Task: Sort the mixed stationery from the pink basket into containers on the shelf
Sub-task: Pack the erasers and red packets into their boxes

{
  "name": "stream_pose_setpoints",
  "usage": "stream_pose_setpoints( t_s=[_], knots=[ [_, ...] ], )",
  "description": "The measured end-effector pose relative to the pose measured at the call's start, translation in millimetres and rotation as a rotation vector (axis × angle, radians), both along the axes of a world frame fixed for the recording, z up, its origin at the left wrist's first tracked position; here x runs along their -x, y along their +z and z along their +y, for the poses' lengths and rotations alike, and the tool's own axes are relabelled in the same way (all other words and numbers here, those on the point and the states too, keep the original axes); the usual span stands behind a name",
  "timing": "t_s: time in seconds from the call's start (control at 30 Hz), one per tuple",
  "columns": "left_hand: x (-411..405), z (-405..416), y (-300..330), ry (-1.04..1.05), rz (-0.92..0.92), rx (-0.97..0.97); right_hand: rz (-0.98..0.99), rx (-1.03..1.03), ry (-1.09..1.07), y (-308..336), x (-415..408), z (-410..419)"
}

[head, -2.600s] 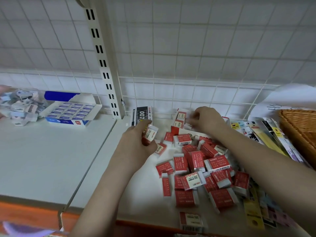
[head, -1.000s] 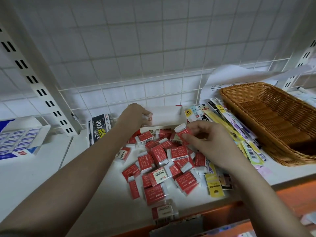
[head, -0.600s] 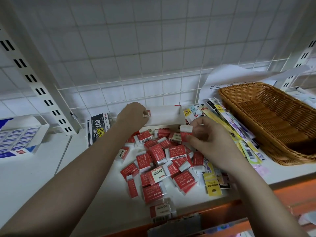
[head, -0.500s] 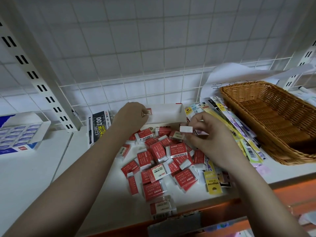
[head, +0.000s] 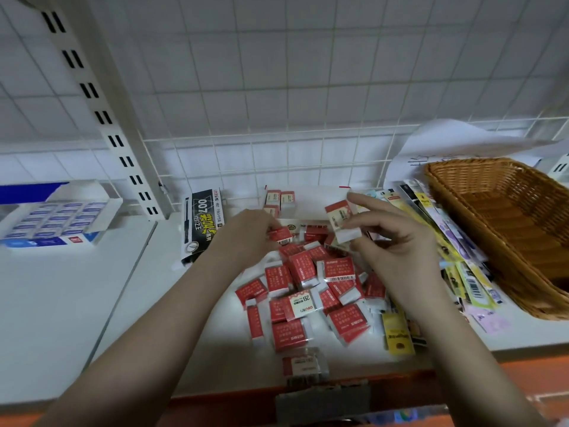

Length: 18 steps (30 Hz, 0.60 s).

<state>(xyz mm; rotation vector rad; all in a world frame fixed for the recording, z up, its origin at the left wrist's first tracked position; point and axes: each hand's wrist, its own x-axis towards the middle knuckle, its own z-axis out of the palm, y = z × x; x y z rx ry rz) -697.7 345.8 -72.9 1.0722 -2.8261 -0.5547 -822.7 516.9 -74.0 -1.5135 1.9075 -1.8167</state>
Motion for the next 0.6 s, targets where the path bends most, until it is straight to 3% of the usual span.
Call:
stream_pose_setpoints(
  t_s=[0.17, 0.33, 0.47, 0.6],
  knots=[
    [-14, 7, 5, 0.117, 0.079, 0.067, -0.103, 0.034, -0.003, -2, -6, -8],
    [-36, 21, 5, 0.208, 0.256, -0.055, -0.305, -0.111, -0.041, 5, -3, -34],
    [-56, 31, -5, 0.246, 0.381, -0.167, -0.237, -0.212, -0.007, 14, 9, -66],
    [-68, 33, -12, 0.287, 0.451, -0.244, -0.059, -0.512, 0.062, 14, 20, -98]
  ],
)
